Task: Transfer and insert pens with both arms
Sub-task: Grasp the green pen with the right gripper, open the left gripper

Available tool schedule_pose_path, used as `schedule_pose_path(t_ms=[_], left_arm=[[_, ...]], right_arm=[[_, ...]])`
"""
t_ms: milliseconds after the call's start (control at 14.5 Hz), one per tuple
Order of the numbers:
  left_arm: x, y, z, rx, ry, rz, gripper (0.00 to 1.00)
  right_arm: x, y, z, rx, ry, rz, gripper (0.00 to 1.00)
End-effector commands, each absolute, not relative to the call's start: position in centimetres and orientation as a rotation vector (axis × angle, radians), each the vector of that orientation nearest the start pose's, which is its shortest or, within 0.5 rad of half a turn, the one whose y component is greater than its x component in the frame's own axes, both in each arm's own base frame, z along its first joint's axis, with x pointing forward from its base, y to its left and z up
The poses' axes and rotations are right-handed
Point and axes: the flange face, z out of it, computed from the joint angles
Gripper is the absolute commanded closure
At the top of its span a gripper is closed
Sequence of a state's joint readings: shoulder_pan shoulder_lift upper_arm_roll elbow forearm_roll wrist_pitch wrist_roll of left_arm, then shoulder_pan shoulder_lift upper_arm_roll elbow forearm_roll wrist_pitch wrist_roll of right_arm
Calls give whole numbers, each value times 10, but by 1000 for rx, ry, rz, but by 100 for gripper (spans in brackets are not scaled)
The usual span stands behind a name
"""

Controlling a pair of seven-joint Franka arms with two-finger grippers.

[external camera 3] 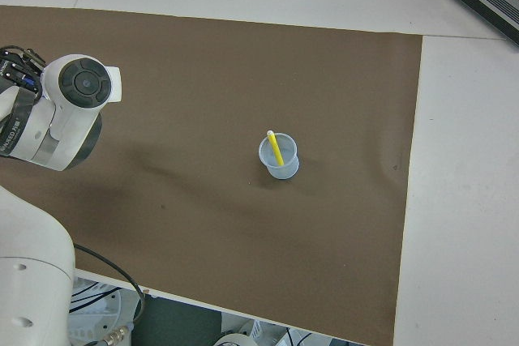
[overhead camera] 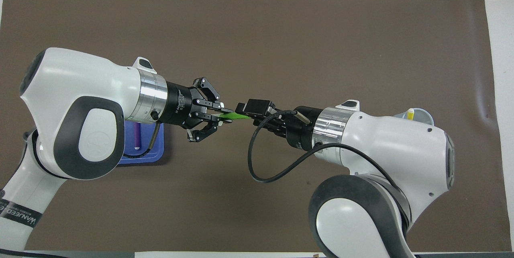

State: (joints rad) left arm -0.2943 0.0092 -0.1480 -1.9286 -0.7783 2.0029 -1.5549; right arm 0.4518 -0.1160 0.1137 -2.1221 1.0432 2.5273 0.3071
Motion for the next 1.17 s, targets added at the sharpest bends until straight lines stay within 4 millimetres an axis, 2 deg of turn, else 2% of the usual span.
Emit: schedule_pose_path(t_ms=[0,69,206,413,481,619,1031,1100], left_arm=[[492,-282,507,-2574,-2283,1034,100],[492,-283,506,-2576,-2280,1032,100],[492,-283,507,-2575,-2281,1034,100],[491,-283,508,-2579,-2282,1033,100],[491,-283,508,-2576,-2283,1033,100],[491,-283,509,-2580,-2280,1033,100],[491,-283,510,-2581,-2281,1035,100],[492,-283,512,-2588,-2284,1031,59]], right_arm=[[470,292,515,-2173,501,-127,37],[471,292,514,-2173,503,-127,39],[471,291,514,-2173,503,-128,50],[471,291,513,-2175,503,-126,56],[471,291,513,-2175,503,-126,64],[471,290,514,-2173,508,-123,98],[473,287,512,-2170,526,-109,100],[473,287,512,-2171,525,-105,100]])
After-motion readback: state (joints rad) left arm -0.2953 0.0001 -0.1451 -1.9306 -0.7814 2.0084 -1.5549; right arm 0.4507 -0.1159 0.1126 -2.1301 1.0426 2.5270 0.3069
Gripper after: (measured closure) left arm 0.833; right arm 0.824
